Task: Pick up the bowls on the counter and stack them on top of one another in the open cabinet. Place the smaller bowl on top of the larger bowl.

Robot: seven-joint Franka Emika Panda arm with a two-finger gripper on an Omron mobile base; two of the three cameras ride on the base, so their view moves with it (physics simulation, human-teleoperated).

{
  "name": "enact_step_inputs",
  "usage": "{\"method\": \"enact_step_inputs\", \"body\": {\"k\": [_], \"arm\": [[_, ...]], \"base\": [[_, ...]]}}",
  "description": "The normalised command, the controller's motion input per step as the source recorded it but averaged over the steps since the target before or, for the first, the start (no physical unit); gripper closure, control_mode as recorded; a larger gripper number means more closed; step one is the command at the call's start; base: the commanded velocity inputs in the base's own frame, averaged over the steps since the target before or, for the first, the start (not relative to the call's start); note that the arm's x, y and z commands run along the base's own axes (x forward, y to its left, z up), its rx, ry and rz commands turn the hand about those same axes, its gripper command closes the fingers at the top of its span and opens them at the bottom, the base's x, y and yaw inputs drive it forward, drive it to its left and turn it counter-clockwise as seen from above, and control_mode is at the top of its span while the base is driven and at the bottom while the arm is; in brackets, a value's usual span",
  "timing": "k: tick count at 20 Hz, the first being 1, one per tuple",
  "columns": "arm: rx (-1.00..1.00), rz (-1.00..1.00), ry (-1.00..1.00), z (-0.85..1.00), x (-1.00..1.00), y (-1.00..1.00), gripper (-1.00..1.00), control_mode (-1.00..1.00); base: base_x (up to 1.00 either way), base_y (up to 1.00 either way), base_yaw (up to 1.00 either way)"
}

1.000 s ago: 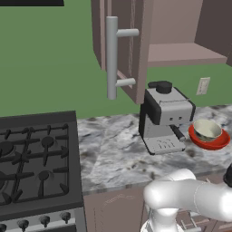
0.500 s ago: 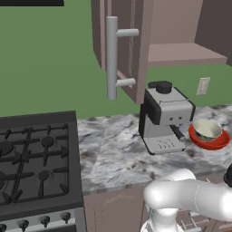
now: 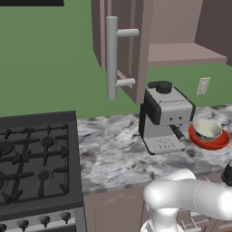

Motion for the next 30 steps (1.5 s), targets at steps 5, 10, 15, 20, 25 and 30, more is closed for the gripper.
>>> {"method": "enact_step_inputs", "body": {"k": [5,10,15,20,25,30], "arm": [[0.0,-0.08,0.0,-0.19,0.0,0.08,-1.0,-1.0],[0.0,-0.08,0.01,-0.06,0.0,0.03,-1.0,-1.0],[0.02,-0.08,0.03,-0.01,0.0,0.01,-1.0,-1.0],[0.04,-0.07,0.02,-0.03,0.04,0.04,-1.0,-1.0],[0.05,-0.05,0.03,-0.09,0.06,0.0,-1.0,-1.0],[0.06,-0.02,0.03,-0.07,0.13,0.0,-1.0,-1.0]], "base": [[0.0,0.0,0.0],[0.0,0.0,0.0],[0.0,0.0,0.0],[0.0,0.0,0.0],[0.0,0.0,0.0],[0.0,0.0,0.0]]}}
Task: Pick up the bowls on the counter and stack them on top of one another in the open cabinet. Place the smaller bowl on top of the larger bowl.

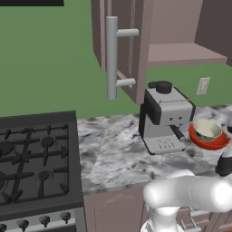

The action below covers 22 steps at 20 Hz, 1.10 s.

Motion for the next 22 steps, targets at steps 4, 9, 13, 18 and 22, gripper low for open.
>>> {"method": "enact_step_inputs", "body": {"k": [4,9,13,18,22], "arm": [[0.07,0.0,0.02,-0.07,0.16,-0.01,-1.0,-1.0],[0.06,0.0,0.01,-0.13,0.1,-0.1,-1.0,-1.0],[0.04,0.0,0.01,-0.13,0.04,-0.15,-1.0,-1.0],[0.02,0.0,0.0,-0.09,0.04,-0.08,-1.0,-1.0],[0.0,0.0,0.0,-0.06,0.05,0.0,-1.0,-1.0]], "base": [[0.0,0.0,0.0],[0.0,0.0,0.0],[0.0,0.0,0.0],[0.0,0.0,0.0],[0.0,0.0,0.0]]}}
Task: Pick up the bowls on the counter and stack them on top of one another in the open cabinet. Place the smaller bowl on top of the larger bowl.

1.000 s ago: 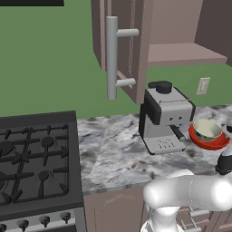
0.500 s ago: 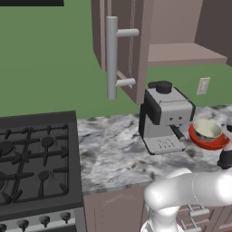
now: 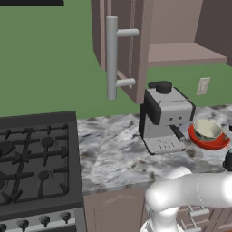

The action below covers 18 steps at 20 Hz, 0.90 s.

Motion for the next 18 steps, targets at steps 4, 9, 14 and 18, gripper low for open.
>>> {"method": "enact_step_inputs", "body": {"k": [4,9,14,18], "arm": [[0.0,0.0,0.0,-0.12,0.07,0.01,-1.0,-1.0],[0.0,0.0,0.0,-0.16,0.08,0.04,-1.0,-1.0],[0.0,0.0,0.0,-0.14,0.1,0.05,-1.0,-1.0],[0.0,0.0,0.0,-0.12,0.1,0.04,-1.0,-1.0]], "base": [[0.0,0.0,0.0],[0.0,0.0,0.0],[0.0,0.0,0.0],[0.0,0.0,0.0]]}}
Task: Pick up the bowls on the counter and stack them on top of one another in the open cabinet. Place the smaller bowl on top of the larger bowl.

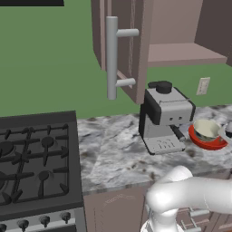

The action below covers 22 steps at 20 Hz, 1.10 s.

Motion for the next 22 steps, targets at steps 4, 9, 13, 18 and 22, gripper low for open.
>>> {"method": "enact_step_inputs", "body": {"k": [4,9,13,18,22], "arm": [[0.0,0.0,0.0,-0.11,0.09,0.03,1.0,-1.0],[0.0,0.0,0.0,-0.11,0.07,0.01,1.0,-1.0],[0.0,0.0,0.0,0.0,0.0,0.0,1.0,-1.0],[0.0,0.0,0.0,0.0,-0.01,0.0,1.0,-1.0],[0.0,0.0,0.0,0.0,-0.13,0.0,1.0,-1.0]], "base": [[0.0,0.0,0.0],[0.0,0.0,0.0],[0.0,0.0,0.0],[0.0,0.0,0.0],[0.0,0.0,0.0]]}}
